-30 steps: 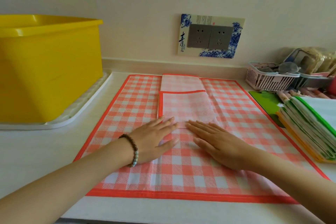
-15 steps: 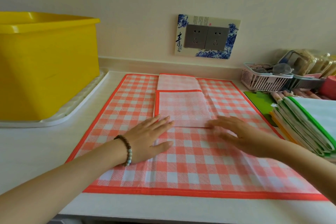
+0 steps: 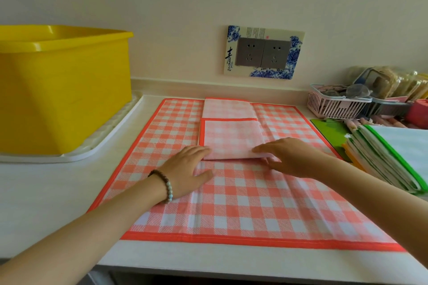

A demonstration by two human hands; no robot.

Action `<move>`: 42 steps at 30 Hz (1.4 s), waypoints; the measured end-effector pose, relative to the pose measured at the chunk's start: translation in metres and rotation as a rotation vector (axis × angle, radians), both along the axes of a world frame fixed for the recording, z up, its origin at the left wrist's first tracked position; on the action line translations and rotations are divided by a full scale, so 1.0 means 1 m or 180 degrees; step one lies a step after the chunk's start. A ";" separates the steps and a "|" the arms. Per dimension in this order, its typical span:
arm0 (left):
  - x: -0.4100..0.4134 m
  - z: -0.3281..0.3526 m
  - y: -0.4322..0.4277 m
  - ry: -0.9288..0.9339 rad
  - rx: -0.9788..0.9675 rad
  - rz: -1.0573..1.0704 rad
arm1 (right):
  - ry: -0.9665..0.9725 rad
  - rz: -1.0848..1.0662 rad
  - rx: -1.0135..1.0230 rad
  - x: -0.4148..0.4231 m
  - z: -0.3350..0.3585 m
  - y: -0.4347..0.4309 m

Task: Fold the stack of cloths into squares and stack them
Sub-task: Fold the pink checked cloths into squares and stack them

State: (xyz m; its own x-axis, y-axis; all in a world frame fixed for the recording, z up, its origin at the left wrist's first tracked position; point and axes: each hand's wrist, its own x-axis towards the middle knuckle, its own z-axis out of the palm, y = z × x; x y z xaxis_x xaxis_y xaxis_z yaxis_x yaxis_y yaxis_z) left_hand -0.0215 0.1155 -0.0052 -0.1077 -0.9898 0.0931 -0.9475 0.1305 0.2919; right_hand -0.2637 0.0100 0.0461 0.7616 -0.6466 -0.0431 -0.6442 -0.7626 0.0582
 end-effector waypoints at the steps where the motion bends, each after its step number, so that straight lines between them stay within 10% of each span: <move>1: 0.001 0.000 0.000 0.0022 -0.0038 0.0003 | -0.0035 -0.0020 -0.0068 0.000 -0.001 0.001; 18: 0.009 0.009 -0.005 -0.0555 -0.1071 -0.1097 | -0.1534 0.1188 -0.0569 -0.061 -0.014 0.066; 29: -0.011 0.019 0.022 -0.1357 -0.0934 -0.1503 | -0.0077 0.0723 0.0167 -0.046 -0.023 0.038; 38: -0.003 0.013 0.012 -0.0436 0.0191 -0.0747 | -0.0380 0.0497 0.0452 -0.048 -0.030 0.033; 42: -0.004 0.032 0.001 0.0517 0.0185 -0.0180 | -0.1617 0.0002 0.0962 -0.041 -0.031 0.019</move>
State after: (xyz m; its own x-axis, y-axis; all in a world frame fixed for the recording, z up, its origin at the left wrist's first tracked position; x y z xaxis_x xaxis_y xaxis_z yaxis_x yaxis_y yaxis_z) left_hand -0.0254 0.1164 0.0268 -0.1516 -0.9868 0.0567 -0.8789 0.1608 0.4491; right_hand -0.3048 0.0294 0.0148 0.7353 -0.6620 0.1450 -0.5340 -0.6977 -0.4775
